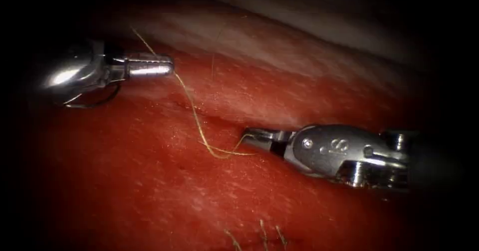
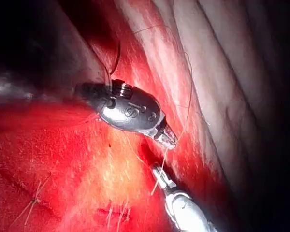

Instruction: Wound Closure

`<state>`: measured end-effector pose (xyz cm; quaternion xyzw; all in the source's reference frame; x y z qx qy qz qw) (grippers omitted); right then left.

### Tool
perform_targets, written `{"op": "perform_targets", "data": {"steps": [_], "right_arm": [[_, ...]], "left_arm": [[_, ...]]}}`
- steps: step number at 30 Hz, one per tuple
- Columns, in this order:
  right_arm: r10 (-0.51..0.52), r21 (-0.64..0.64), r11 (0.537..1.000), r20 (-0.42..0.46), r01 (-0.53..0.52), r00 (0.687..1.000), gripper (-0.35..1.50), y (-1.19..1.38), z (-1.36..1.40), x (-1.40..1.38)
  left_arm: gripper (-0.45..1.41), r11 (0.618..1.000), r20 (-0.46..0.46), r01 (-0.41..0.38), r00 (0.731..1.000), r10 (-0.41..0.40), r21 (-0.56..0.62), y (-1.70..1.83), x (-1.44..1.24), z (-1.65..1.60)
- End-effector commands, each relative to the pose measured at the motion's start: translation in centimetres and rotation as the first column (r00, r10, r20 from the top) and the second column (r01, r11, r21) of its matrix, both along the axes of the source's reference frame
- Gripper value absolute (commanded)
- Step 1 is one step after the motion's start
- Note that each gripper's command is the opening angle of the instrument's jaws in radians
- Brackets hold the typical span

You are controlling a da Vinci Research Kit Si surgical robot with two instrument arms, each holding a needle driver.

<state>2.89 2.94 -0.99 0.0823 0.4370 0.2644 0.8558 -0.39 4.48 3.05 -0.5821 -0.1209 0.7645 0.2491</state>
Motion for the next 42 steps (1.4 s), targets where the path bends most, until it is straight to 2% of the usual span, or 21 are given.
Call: {"op": "perform_targets", "data": {"steps": [1,3,4,5,6,9,13,17,18,21,23,24,25,26,29,30,31,32,37,38,42], "right_arm": [[-0.012,0.005,1.0,-0.02,0.012,1.0,-0.35,0.01,-0.02,0.11],[-0.018,0.008,1.0,-0.028,0.019,0.999,-0.35,0.01,-0.03,0.12],[-0.023,0.01,1.0,-0.032,0.023,0.999,0.22,0.0,-0.06,0.14],[-0.028,0.007,1.0,-0.034,0.028,0.999,0.59,-0.01,-0.09,0.15],[-0.028,0.008,1.0,-0.034,0.028,0.999,0.86,-0.01,-0.12,0.16],[-0.028,0.025,0.999,-0.04,0.029,0.999,1.35,-0.03,-0.29,0.16],[-0.033,0.037,0.999,-0.053,0.035,0.998,1.43,0.0,-0.5,0.06],[-0.001,0.028,1.0,-0.105,0.004,0.995,1.43,0.16,-0.69,-0.12],[0.015,0.026,1.0,-0.133,-0.011,0.991,1.42,0.29,-0.79,-0.25],[0.035,0.033,0.999,-0.156,-0.03,0.987,1.4,0.38,-0.83,-0.31],[0.064,0.035,0.998,-0.197,-0.059,0.978,1.25,0.54,-0.85,-0.41],[0.068,0.041,0.997,-0.205,-0.061,0.976,1.08,0.6,-0.84,-0.43],[0.063,0.043,0.998,-0.214,-0.055,0.975,0.78,0.65,-0.82,-0.45],[0.053,0.045,0.998,-0.226,-0.044,0.973,-0.35,0.73,-0.73,-0.47],[0.049,0.038,0.998,-0.231,-0.041,0.972,-0.35,0.8,-0.58,-0.44],[0.049,0.026,0.999,-0.225,-0.044,0.973,-0.35,0.82,-0.37,-0.36],[0.049,0.026,0.999,-0.225,-0.044,0.973,-0.35,0.82,-0.37,-0.36],[0.039,0.018,0.999,-0.226,-0.036,0.973,-0.35,0.79,-0.22,-0.26],[0.009,0.011,1.0,-0.25,-0.006,0.968,-0.35,0.61,0.21,0.09],[-0.003,0.017,1.0,-0.256,0.008,0.967,-0.35,0.56,0.3,0.2],[-0.029,0.023,0.999,-0.281,0.037,0.959,-0.35,0.45,0.38,0.42]], "left_arm": [[-0.35,1.0,-0.024,0.002,1.0,-0.002,-0.015,-0.05,-0.01,0.05],[-0.35,1.0,-0.028,0.003,1.0,-0.004,-0.019,-0.05,0.01,0.05],[-0.35,1.0,-0.039,0.011,0.999,-0.012,-0.028,-0.03,0.04,0.04],[-0.35,1.0,-0.043,0.014,0.999,-0.016,-0.028,-0.02,0.05,0.05],[-0.35,0.999,-0.046,0.018,0.999,-0.019,-0.027,-0.02,0.05,0.05],[-0.35,0.999,-0.035,0.038,0.999,-0.039,-0.026,0.01,0.06,0.04],[-0.35,0.998,-0.017,0.059,0.998,-0.059,-0.026,0.06,0.12,0.03],[-0.35,0.998,-0.013,0.052,0.999,-0.053,-0.027,0.05,0.16,0.07],[-0.35,0.999,0.009,0.03,1.0,-0.03,-0.025,0.03,0.15,0.09],[-0.35,1.0,0.013,0.0,1.0,0.0,-0.021,0.01,0.13,0.1],[-0.35,0.999,0.022,-0.039,0.999,0.039,-0.017,-0.02,0.12,0.12],[-0.35,0.999,0.023,-0.049,0.999,0.049,-0.016,-0.03,0.12,0.12],[-0.35,0.998,0.029,-0.06,0.998,0.06,-0.015,-0.04,0.12,0.13],[-0.35,0.996,0.055,-0.086,0.995,0.087,-0.014,-0.05,0.12,0.12],[-0.35,0.993,0.087,-0.119,0.989,0.12,-0.015,-0.08,0.11,0.09],[-0.35,0.991,0.135,-0.133,0.982,0.134,-0.017,-0.08,0.07,0.04],[-0.35,0.991,0.135,-0.133,0.982,0.134,-0.017,-0.08,0.07,0.04],[-0.35,0.991,0.163,-0.134,0.978,0.134,-0.012,-0.09,0.05,0.03],[-0.35,0.996,0.236,-0.093,0.968,0.09,0.0,-0.09,-0.07,0.07],[-0.35,0.998,0.226,-0.057,0.972,0.056,-0.004,-0.07,-0.11,0.11],[-0.35,1.0,0.216,0.011,0.976,-0.009,-0.006,-0.05,-0.13,0.2]]}}
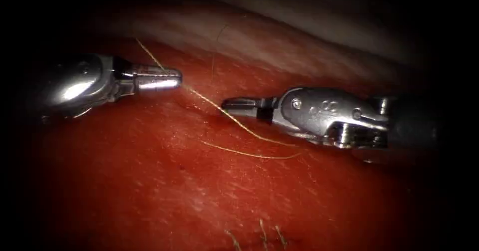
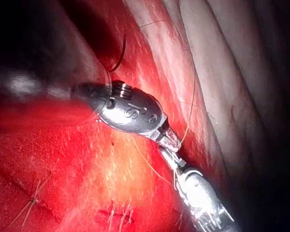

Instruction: Wound Closure

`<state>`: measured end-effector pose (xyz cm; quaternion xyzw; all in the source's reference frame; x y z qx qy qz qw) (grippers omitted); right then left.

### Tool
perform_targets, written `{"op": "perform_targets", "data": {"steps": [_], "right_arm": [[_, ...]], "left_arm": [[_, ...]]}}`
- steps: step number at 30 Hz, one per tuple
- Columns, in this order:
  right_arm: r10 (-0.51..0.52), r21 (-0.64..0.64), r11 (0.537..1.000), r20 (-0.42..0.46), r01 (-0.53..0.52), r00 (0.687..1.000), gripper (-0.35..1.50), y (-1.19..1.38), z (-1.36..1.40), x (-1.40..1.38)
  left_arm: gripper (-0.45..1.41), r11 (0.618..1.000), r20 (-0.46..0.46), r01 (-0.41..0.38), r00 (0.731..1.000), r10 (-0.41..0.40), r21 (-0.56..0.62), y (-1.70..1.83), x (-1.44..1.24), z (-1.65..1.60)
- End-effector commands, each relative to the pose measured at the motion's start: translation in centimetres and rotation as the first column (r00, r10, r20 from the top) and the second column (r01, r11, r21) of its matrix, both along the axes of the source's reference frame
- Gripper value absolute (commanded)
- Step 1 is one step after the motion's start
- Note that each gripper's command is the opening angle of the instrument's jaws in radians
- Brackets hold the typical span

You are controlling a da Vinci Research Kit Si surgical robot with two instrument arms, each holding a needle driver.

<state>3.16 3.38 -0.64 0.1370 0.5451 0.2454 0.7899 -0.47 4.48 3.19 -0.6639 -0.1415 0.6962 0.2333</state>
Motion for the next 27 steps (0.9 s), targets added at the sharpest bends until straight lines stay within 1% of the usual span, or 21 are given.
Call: {"op": "perform_targets", "data": {"steps": [1,2,3,4,5,6,8,10,13,14,15,19,20,21,22,23,24,25,26,27], "right_arm": [[-0.01,0.002,1.0,-0.016,0.01,1.0,-0.35,0.0,0.01,0.18],[-0.017,0.0,1.0,-0.022,0.017,1.0,-0.35,-0.02,-0.01,0.23],[-0.024,0.0,1.0,-0.024,0.024,0.999,-0.35,-0.03,-0.03,0.25],[-0.023,-0.003,1.0,-0.029,0.023,0.999,-0.35,-0.03,-0.06,0.27],[-0.022,-0.004,1.0,-0.035,0.021,0.999,-0.35,-0.03,-0.08,0.27],[-0.013,0.0,1.0,-0.046,0.013,0.999,-0.35,-0.02,-0.1,0.27],[-0.006,-0.002,1.0,-0.054,0.006,0.999,-0.35,-0.01,-0.12,0.27],[0.018,0.004,1.0,-0.076,-0.017,0.997,-0.35,-0.01,-0.16,0.29],[0.031,0.0,1.0,-0.084,-0.031,0.996,-0.35,-0.02,-0.17,0.33],[0.031,0.0,1.0,-0.084,-0.031,0.996,-0.35,-0.02,-0.17,0.33],[0.047,0.007,0.999,-0.101,-0.046,0.994,-0.35,-0.02,-0.19,0.36],[0.094,0.031,0.995,-0.148,-0.091,0.984,-0.35,0.01,-0.22,0.39],[0.135,0.039,0.991,-0.167,-0.13,0.977,0.14,0.03,-0.22,0.42],[0.154,0.035,0.988,-0.161,-0.15,0.975,0.42,0.03,-0.22,0.44],[0.164,0.034,0.986,-0.153,-0.161,0.975,0.61,0.04,-0.22,0.45],[0.181,0.037,0.983,-0.147,-0.178,0.972,0.74,0.04,-0.22,0.45],[0.193,0.036,0.981,-0.14,-0.19,0.971,0.81,0.06,-0.22,0.45],[0.21,0.033,0.978,-0.136,-0.208,0.968,0.86,0.08,-0.22,0.45],[0.254,0.033,0.967,-0.127,-0.252,0.959,0.88,0.13,-0.22,0.42],[0.254,0.033,0.967,-0.127,-0.252,0.959,0.88,0.13,-0.22,0.42]], "left_arm": [[-0.35,1.0,-0.006,0.02,1.0,-0.02,-0.01,-0.04,-0.05,0.09],[-0.35,0.998,-0.036,0.054,0.998,-0.055,-0.044,-0.04,-0.05,0.16],[-0.35,0.997,-0.043,0.063,0.997,-0.066,-0.053,-0.05,-0.06,0.2],[-0.35,0.994,-0.063,0.082,0.994,-0.087,-0.079,-0.06,-0.07,0.3],[-0.35,0.993,-0.067,0.09,0.993,-0.095,-0.082,-0.07,-0.07,0.34],[-0.35,0.989,-0.087,0.11,0.989,-0.118,-0.095,-0.1,-0.08,0.49],[-0.35,0.988,-0.098,0.12,0.987,-0.13,-0.1,-0.12,-0.09,0.55],[-0.35,0.981,-0.132,0.148,0.978,-0.164,-0.125,-0.19,-0.1,0.82],[-0.35,0.977,-0.147,0.159,0.973,-0.18,-0.14,-0.24,-0.11,0.97],[-0.35,0.977,-0.147,0.159,0.973,-0.18,-0.14,-0.24,-0.11,0.97],[-0.35,0.976,-0.166,0.158,0.969,-0.182,-0.15,-0.28,-0.12,1.08],[-0.35,0.974,-0.191,0.161,0.963,-0.19,-0.158,-0.35,-0.14,1.23],[-0.35,0.975,-0.191,0.155,0.964,-0.184,-0.159,-0.37,-0.16,1.24],[-0.35,0.975,-0.19,0.154,0.965,-0.183,-0.158,-0.38,-0.17,1.23],[-0.35,0.976,-0.188,0.152,0.965,-0.181,-0.157,-0.38,-0.17,1.22],[-0.35,0.977,-0.185,0.149,0.967,-0.177,-0.156,-0.39,-0.17,1.21],[-0.35,0.977,-0.186,0.145,0.967,-0.173,-0.154,-0.4,-0.17,1.19],[-0.35,0.978,-0.184,0.143,0.968,-0.171,-0.154,-0.41,-0.18,1.18],[-0.35,0.98,-0.182,0.13,0.971,-0.157,-0.151,-0.45,-0.19,1.15],[-0.35,0.98,-0.182,0.13,0.971,-0.157,-0.151,-0.45,-0.19,1.15]]}}
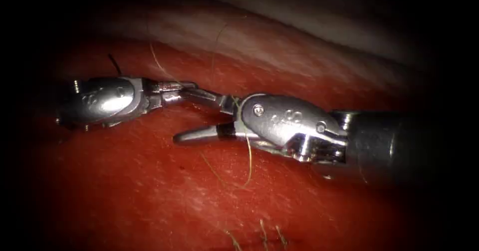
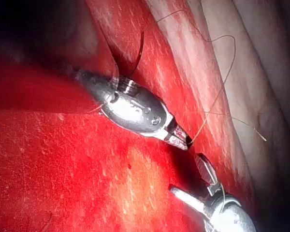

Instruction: Wound Closure

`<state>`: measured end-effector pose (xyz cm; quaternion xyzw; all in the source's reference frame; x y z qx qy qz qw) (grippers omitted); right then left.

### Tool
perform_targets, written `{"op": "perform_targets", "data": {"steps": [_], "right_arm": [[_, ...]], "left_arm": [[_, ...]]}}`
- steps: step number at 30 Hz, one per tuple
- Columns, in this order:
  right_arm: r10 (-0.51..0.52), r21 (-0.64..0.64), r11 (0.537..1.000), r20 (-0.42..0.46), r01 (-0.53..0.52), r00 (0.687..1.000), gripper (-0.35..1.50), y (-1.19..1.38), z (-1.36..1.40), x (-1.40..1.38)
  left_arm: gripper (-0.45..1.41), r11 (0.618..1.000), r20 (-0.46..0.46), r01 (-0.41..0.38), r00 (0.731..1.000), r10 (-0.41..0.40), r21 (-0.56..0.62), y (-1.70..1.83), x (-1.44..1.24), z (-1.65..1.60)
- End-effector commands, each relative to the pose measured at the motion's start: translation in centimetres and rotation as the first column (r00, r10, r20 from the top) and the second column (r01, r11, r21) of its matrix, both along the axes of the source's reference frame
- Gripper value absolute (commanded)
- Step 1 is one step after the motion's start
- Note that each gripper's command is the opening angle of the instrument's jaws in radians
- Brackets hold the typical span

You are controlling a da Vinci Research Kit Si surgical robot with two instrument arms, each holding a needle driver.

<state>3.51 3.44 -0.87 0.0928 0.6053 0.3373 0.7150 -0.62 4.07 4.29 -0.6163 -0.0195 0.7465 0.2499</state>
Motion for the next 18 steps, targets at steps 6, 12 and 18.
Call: {"op": "perform_targets", "data": {"steps": [6,12,18], "right_arm": [[0.122,0.011,0.992,0.033,-0.122,0.992,0.78,0.17,0.06,0.02],[0.156,0.007,0.988,0.076,-0.157,0.985,0.66,0.2,0.12,0.0],[0.138,0.019,0.99,0.162,-0.142,0.977,0.37,0.18,0.25,-0.03]], "left_arm": [[-0.35,0.998,0.015,-0.056,0.998,0.056,0.007,-0.23,-0.09,-0.06],[-0.35,0.997,0.032,-0.074,0.997,0.074,0.012,-0.31,-0.12,-0.19],[-0.35,0.994,0.064,-0.102,0.993,0.1,0.03,-0.31,-0.09,-0.49]]}}
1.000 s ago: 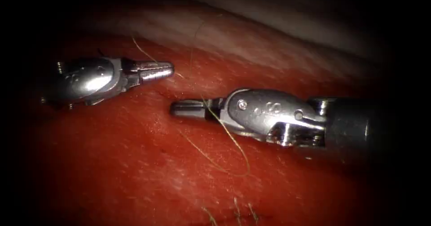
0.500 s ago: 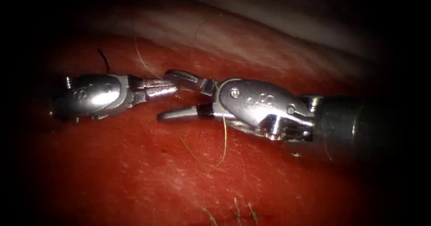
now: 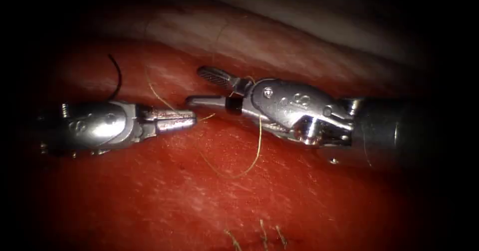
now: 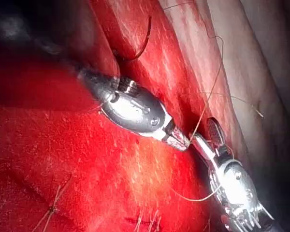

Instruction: Wound Closure

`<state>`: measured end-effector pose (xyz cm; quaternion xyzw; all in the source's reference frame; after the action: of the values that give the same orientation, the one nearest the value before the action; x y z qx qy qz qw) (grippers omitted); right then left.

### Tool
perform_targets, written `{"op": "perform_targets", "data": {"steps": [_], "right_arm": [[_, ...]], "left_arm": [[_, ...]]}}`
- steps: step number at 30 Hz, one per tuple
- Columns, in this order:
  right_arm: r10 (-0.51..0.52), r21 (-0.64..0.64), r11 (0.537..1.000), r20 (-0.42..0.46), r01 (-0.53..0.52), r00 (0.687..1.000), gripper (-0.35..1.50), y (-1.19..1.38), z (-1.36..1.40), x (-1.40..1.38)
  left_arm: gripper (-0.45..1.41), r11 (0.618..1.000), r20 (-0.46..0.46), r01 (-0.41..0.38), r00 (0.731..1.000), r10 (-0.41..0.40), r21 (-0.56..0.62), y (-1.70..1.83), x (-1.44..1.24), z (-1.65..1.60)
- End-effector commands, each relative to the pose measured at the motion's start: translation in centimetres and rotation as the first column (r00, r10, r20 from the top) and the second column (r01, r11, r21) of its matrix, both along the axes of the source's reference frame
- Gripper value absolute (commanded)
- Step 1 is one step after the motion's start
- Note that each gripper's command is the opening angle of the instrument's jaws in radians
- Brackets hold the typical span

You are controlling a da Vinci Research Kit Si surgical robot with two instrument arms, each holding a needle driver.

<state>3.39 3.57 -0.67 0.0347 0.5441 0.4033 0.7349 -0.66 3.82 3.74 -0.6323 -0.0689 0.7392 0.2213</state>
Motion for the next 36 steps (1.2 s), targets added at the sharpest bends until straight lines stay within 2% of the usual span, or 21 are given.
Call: {"op": "perform_targets", "data": {"steps": [1,4,8,12,19,26,29,36], "right_arm": [[0.001,-0.006,1.0,-0.002,-0.001,1.0,0.37,0.05,0.05,0.09],[-0.014,0.003,1.0,0.02,0.014,1.0,0.37,0.03,0.1,0.12],[-0.075,0.032,0.997,0.069,0.073,0.995,0.46,-0.06,0.17,0.23],[-0.13,0.05,0.991,0.051,0.127,0.99,0.47,-0.12,0.17,0.31],[-0.203,0.069,0.977,0.018,0.201,0.979,0.51,-0.19,0.15,0.35],[-0.251,0.061,0.966,-0.018,0.252,0.968,0.51,-0.25,0.12,0.47],[-0.28,0.055,0.958,-0.04,0.282,0.959,0.51,-0.27,0.1,0.52],[-0.303,0.028,0.951,-0.09,0.306,0.949,0.49,-0.28,0.1,0.52]], "left_arm": [[-0.35,1.0,0.006,-0.006,1.0,0.006,0.002,-0.07,-0.06,0.04],[-0.35,1.0,0.015,-0.014,1.0,0.014,0.004,-0.09,-0.1,-0.02],[-0.35,0.999,0.045,-0.032,0.999,0.031,0.025,0.01,-0.11,-0.29],[-0.35,0.998,0.067,-0.041,0.997,0.038,0.044,0.22,-0.02,-0.52],[-0.35,0.998,0.078,-0.038,0.996,0.033,0.059,0.57,-0.01,-0.59],[-0.35,0.996,0.108,-0.072,0.992,0.066,0.056,0.79,-0.1,-0.43],[-0.35,0.995,0.109,-0.088,0.991,0.082,0.05,0.94,-0.1,-0.23],[-0.35,0.993,0.108,-0.116,0.988,0.113,0.021,0.95,-0.12,0.09]]}}
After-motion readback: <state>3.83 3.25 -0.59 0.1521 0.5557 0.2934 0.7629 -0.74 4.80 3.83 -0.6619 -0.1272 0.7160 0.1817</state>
